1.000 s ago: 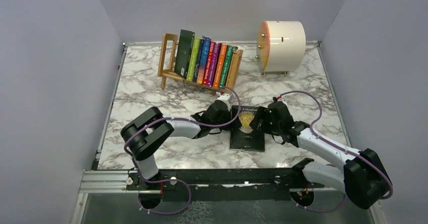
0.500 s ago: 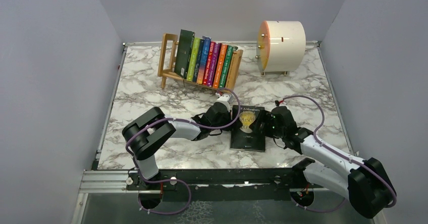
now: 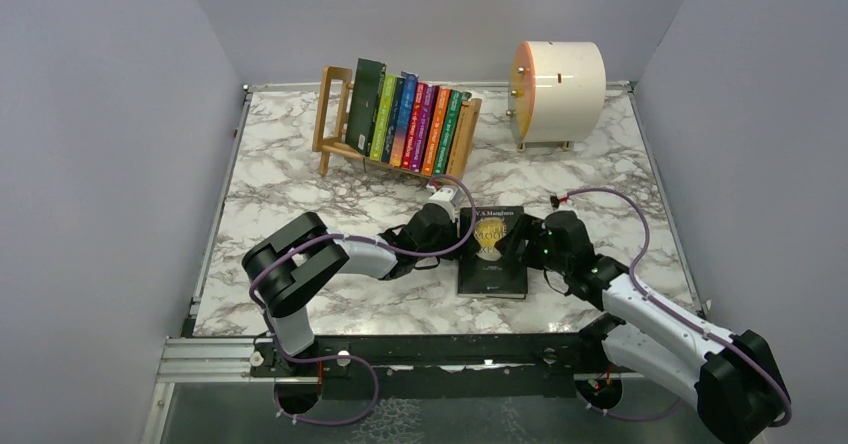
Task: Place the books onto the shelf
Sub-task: Pick up the book from the center of the board.
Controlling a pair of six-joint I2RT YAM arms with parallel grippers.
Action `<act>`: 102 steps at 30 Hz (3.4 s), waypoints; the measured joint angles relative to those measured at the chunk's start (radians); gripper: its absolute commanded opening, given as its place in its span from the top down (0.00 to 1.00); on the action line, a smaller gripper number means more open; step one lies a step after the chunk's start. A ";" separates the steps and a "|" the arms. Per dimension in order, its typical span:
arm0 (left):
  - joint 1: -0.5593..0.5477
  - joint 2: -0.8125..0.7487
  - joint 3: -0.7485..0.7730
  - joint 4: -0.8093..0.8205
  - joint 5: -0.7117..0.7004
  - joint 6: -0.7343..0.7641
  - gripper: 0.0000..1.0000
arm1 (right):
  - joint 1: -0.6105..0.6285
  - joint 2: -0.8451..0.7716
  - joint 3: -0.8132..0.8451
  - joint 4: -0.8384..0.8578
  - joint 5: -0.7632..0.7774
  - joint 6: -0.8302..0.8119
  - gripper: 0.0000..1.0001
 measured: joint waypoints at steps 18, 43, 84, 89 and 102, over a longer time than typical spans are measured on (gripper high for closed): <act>-0.001 0.000 -0.010 0.018 -0.010 -0.005 0.48 | 0.000 -0.050 -0.003 -0.006 -0.030 -0.005 0.22; 0.000 -0.005 -0.030 0.048 -0.024 -0.014 0.48 | -0.003 -0.014 -0.045 0.123 -0.186 -0.031 0.23; 0.000 -0.059 -0.080 0.069 -0.048 -0.027 0.49 | -0.003 0.088 -0.093 0.302 -0.305 -0.021 0.76; 0.000 -0.060 -0.086 0.075 -0.050 -0.031 0.49 | -0.003 0.085 -0.101 0.323 -0.309 -0.006 0.87; -0.007 -0.264 -0.233 0.041 -0.131 -0.041 0.48 | -0.001 -0.027 -0.150 0.342 -0.310 0.018 0.99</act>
